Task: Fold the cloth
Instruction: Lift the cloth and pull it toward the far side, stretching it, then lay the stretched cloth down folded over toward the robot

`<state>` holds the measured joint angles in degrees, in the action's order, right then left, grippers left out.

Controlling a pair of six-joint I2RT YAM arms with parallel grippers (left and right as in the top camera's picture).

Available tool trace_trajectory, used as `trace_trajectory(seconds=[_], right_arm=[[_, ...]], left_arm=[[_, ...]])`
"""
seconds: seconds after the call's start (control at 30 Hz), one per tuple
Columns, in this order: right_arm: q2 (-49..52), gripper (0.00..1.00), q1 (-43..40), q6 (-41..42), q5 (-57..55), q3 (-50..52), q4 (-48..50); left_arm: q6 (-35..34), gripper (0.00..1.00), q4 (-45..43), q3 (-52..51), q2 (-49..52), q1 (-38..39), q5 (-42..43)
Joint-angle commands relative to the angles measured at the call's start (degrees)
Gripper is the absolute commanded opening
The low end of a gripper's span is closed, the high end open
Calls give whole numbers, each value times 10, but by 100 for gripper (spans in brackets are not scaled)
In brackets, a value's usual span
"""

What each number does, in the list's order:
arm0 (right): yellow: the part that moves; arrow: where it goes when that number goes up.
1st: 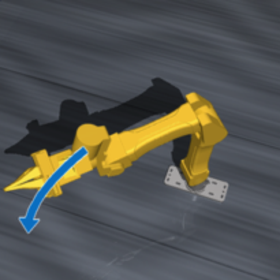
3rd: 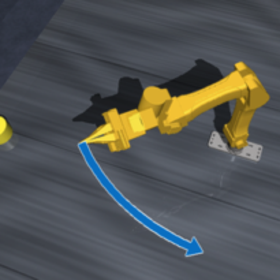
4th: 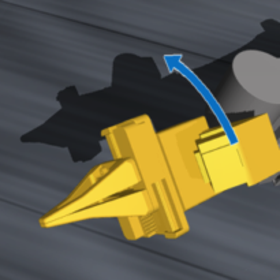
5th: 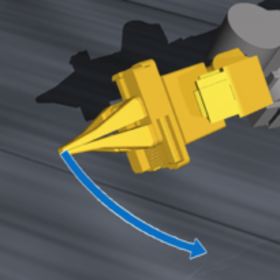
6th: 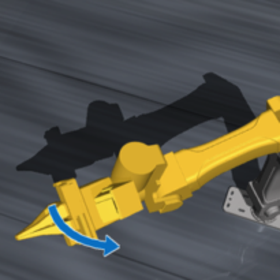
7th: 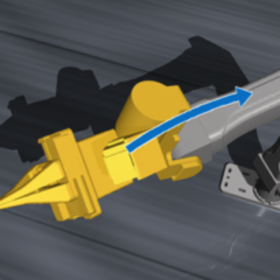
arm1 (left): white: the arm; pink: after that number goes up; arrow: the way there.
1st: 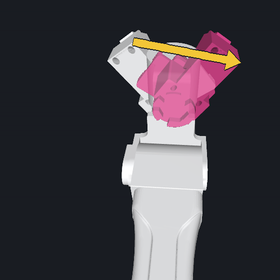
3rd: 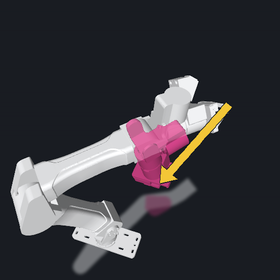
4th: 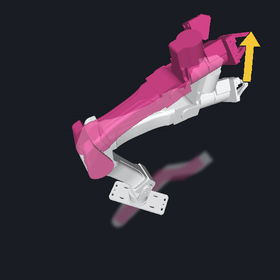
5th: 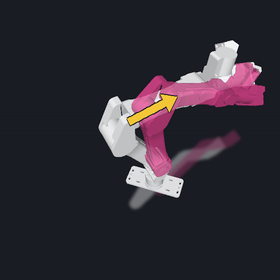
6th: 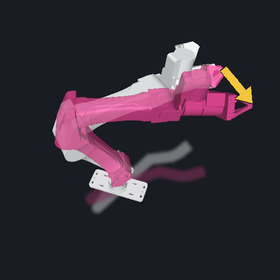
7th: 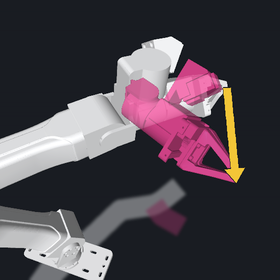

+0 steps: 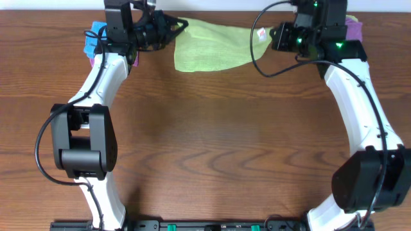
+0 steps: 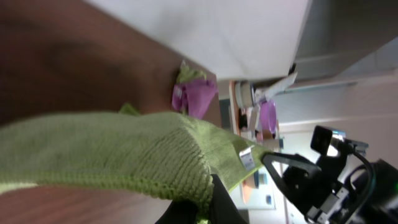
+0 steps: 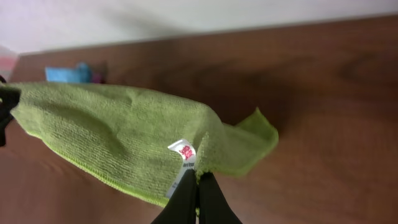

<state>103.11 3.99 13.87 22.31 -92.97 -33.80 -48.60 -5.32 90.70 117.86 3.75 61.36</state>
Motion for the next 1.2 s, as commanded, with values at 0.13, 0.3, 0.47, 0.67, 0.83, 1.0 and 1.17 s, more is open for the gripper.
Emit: trace_trajectory(seconds=[0.13, 0.3, 0.47, 0.67, 0.83, 1.0, 1.17], right_arm=[[-27, 1, 2, -66, 0, -8, -75], [-35, 1, 3, -85, 2, -8, -137], [-46, 1, 9, -99, 2, -7, -185], [-54, 2, 26, -119, 2, -6, -241], [-54, 1, 32, -133, 2, 7, -270], [-57, 1, 32, -133, 2, 42, -276], [-95, 2, 32, -133, 3, 118, -249]], left_arm=[[182, 6, 223, 14, -14, -4, 46], [312, 6, 420, 14, -51, -3, -35], [362, 6, 525, 14, -79, 0, -72], [411, 6, 616, 11, -80, 25, -91], [429, 6, 656, 4, -80, 44, -122], [442, 6, 682, -26, -80, 49, -139], [442, 6, 679, -77, -82, 49, -137]])
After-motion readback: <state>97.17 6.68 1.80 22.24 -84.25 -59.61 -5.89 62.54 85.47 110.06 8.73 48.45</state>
